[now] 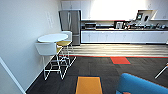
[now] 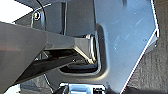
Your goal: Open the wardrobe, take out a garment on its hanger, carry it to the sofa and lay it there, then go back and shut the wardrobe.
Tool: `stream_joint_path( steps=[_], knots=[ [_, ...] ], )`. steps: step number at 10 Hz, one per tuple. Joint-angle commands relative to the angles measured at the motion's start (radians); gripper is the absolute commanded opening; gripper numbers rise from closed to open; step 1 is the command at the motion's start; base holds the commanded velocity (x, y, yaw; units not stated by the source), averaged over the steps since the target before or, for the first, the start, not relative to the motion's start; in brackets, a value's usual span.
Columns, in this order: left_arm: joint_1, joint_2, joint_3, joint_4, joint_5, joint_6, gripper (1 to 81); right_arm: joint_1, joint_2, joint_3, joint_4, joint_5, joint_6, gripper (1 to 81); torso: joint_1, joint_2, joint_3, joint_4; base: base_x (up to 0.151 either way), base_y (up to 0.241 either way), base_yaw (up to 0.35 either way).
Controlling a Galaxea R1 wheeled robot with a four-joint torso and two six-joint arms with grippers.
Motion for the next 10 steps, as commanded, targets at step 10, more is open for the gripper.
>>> stream_joint_path(
  steps=[10],
  knots=[
    [-0.035, 0.007, -0.003, 0.009, 0.044, 0.007, 81.1, 0.011, 0.011, 0.005, -0.013, -0.056, -0.005, 81.1, 0.000, 0.000, 0.000, 0.000, 0.000, 0.000, 0.329]
  ],
)
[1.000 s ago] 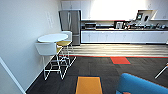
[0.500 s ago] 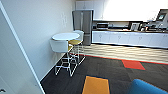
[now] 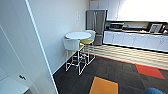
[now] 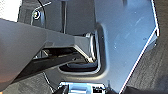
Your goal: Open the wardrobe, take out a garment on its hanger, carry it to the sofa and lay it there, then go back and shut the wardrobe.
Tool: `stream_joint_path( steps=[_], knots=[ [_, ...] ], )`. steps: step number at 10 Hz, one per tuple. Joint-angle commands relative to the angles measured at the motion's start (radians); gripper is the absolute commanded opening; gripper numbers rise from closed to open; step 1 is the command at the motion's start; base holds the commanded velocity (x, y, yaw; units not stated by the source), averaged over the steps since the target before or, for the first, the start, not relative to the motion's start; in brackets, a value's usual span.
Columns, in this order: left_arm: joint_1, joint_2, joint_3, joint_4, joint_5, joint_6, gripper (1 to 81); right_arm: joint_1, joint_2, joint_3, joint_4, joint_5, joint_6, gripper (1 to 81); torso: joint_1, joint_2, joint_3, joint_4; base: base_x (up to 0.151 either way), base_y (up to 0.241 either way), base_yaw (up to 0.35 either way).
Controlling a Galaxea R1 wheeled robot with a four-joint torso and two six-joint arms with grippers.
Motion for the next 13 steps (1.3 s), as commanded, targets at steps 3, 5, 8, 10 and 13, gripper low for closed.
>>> stream_joint_path(
  steps=[3, 5, 8, 10, 13],
  knots=[
    [-0.034, 0.012, -0.003, 0.010, 0.044, 0.006, 81.1, 0.012, 0.011, 0.003, -0.013, -0.058, -0.005, 81.1, 0.000, 0.000, 0.000, 0.000, 0.000, 0.000, 0.330],
    [-0.034, 0.012, -0.003, 0.010, 0.044, 0.006, 81.1, 0.010, 0.010, 0.003, -0.013, -0.058, -0.005, 81.1, 0.000, 0.000, 0.000, 0.000, 0.000, 0.000, 0.329],
    [-0.032, 0.014, -0.001, 0.009, 0.044, 0.004, 81.1, 0.009, 0.010, 0.001, -0.013, -0.058, -0.005, 81.1, 0.000, 0.000, 0.000, 0.000, 0.000, 0.000, 0.330],
    [-0.031, 0.014, -0.003, 0.009, 0.044, 0.004, 81.1, 0.009, 0.008, 0.001, -0.013, -0.058, -0.005, 81.1, 0.000, 0.000, 0.000, 0.000, 0.000, 0.000, 0.330],
    [-0.031, 0.014, -0.003, 0.009, 0.044, 0.004, 81.1, 0.009, 0.010, -0.002, -0.011, -0.058, -0.005, 81.1, 0.000, 0.000, 0.000, 0.000, 0.000, 0.000, 0.330]
  ],
)
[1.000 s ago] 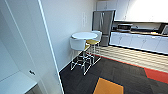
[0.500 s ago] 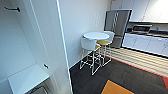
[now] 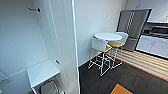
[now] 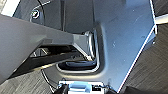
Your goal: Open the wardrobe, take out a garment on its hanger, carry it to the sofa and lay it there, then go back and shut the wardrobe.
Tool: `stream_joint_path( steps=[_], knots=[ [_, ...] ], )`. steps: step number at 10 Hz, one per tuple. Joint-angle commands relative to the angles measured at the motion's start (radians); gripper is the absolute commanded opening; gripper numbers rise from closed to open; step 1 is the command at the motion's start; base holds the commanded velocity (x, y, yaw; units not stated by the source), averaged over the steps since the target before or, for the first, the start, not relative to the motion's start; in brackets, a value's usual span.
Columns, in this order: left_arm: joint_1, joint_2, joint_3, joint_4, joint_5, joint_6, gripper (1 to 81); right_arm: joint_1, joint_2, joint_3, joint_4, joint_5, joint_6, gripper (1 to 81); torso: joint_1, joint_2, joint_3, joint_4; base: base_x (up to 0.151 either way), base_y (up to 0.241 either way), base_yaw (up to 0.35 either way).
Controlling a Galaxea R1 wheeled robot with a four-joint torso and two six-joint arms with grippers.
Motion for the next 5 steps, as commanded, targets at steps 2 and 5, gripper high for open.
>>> stream_joint_path(
  steps=[2, 5],
  knots=[
    [-0.035, 0.006, 0.001, 0.009, 0.043, 0.002, 81.1, 0.018, 0.008, 0.002, -0.013, -0.056, -0.005, 81.1, 0.000, 0.000, 0.000, 0.000, 0.000, 0.000, 0.330],
    [-0.035, 0.006, 0.001, 0.007, 0.043, 0.001, 81.1, 0.018, 0.010, 0.002, -0.013, -0.056, -0.005, 81.1, 0.000, 0.000, 0.000, 0.000, 0.000, 0.000, 0.330]
  ],
)
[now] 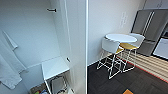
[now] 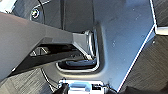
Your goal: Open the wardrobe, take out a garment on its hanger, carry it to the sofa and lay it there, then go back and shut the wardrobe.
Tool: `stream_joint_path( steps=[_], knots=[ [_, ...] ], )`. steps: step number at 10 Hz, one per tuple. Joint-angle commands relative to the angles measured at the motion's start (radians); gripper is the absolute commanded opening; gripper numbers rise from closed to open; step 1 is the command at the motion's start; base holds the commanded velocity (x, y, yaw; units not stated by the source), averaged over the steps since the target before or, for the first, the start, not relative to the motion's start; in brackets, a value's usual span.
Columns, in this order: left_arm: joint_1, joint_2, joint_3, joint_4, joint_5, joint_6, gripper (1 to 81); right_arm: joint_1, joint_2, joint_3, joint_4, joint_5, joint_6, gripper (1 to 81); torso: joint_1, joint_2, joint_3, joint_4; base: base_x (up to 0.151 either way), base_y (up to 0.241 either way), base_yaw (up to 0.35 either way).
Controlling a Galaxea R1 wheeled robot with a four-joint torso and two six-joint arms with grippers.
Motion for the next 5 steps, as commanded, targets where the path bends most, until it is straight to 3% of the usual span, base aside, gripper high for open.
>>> stream_joint_path(
  steps=[1, 5],
  knots=[
    [-0.037, 0.006, 0.001, 0.007, 0.044, 0.001, 81.1, 0.020, 0.009, 0.003, -0.013, -0.056, -0.005, 81.1, 0.000, 0.000, 0.000, 0.000, 0.000, 0.000, 0.329],
    [-0.037, 0.006, 0.003, 0.007, 0.044, 0.001, 81.1, 0.019, 0.009, 0.003, -0.013, -0.056, -0.005, 81.1, 0.000, 0.000, 0.000, 0.000, 0.000, 0.000, 0.330]
  ],
)
